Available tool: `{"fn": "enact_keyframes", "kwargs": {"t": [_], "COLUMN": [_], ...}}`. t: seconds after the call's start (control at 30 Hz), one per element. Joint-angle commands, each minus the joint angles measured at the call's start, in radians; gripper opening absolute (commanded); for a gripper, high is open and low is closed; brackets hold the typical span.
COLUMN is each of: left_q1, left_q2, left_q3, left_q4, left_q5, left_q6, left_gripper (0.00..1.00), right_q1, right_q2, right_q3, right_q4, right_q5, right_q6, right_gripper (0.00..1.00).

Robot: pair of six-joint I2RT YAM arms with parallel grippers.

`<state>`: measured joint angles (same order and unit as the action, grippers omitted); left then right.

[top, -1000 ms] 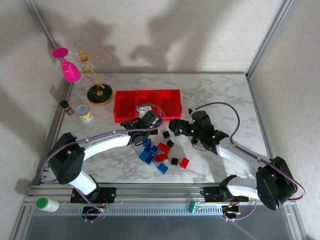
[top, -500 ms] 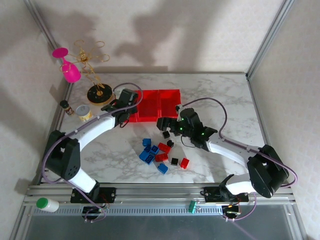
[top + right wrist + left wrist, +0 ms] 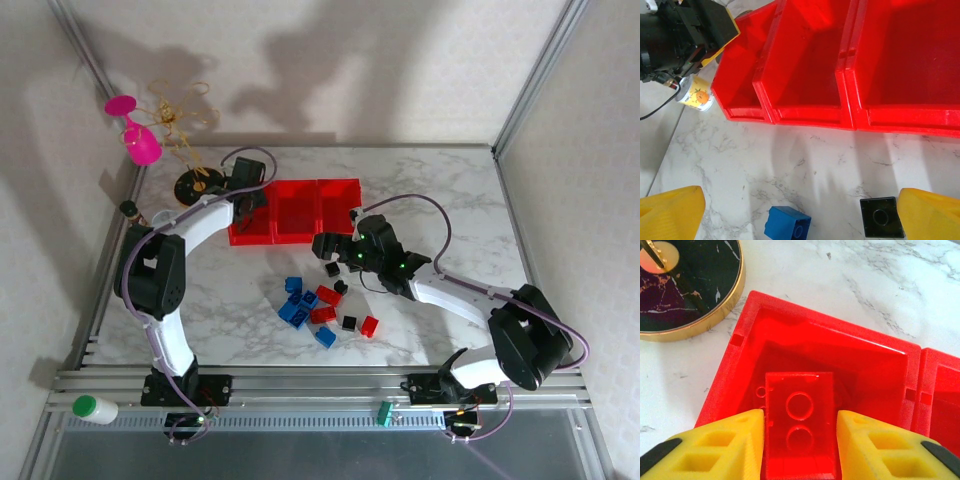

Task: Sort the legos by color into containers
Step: Place the lego in the container, then pick up the lego from the middle-left of the table.

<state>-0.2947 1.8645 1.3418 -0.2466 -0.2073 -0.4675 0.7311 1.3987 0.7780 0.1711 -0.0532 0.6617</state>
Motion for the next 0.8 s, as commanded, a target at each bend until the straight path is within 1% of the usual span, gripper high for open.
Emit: {"fn": "enact_keyframes", "kwargs": {"t": [0.0, 0.1, 0.2, 0.4, 0.5, 0.57, 0.6, 0.63, 0.77], "left_q1": [0.003, 0.002, -0.001, -0.045, -0.104, -0.162, -0.195, -0.225, -0.335], "left_q2": [-0.003, -0.017, -0.045, -0.189, -0.262, -0.308, -0.328, -0.346, -0.402], "left_q3": [0.034, 0.033, 0.028, -0.092, -0.160, -0.201, -0.220, -0.239, -0.298], "left_q4": [-0.014, -0.024, -0.042, -0.030, -0.040, -0.050, -0.057, -0.061, -0.082], "left_q5": [0.019, 0.018, 0.041, 0.103, 0.114, 0.107, 0.104, 0.111, 0.120], "left_q6": [0.025, 0.027, 0.025, -0.002, -0.007, -0.006, -0.012, -0.018, -0.049], "left_gripper": [0.43, 0.46, 0.46, 0.48, 0.49, 0.49, 0.49, 0.49, 0.50], "right_q1": [0.005, 0.003, -0.001, -0.028, -0.032, -0.032, -0.058, -0.063, -0.070], "right_q2": [-0.025, -0.030, -0.046, -0.100, -0.143, -0.177, -0.195, -0.209, -0.264], "right_q3": [0.030, 0.040, 0.041, 0.016, -0.011, -0.032, -0.042, -0.050, -0.070], "right_q4": [-0.006, -0.032, -0.052, -0.131, -0.178, -0.209, -0.228, -0.254, -0.346], "right_q5": [0.034, 0.040, 0.047, 0.046, 0.053, 0.056, 0.061, 0.067, 0.082], "right_q6": [-0.030, -0.038, -0.034, -0.004, 0.002, 0.010, 0.012, 0.012, 0.019], "right_gripper": [0.99, 0.99, 0.99, 0.99, 0.99, 0.99, 0.99, 0.99, 0.99]}}
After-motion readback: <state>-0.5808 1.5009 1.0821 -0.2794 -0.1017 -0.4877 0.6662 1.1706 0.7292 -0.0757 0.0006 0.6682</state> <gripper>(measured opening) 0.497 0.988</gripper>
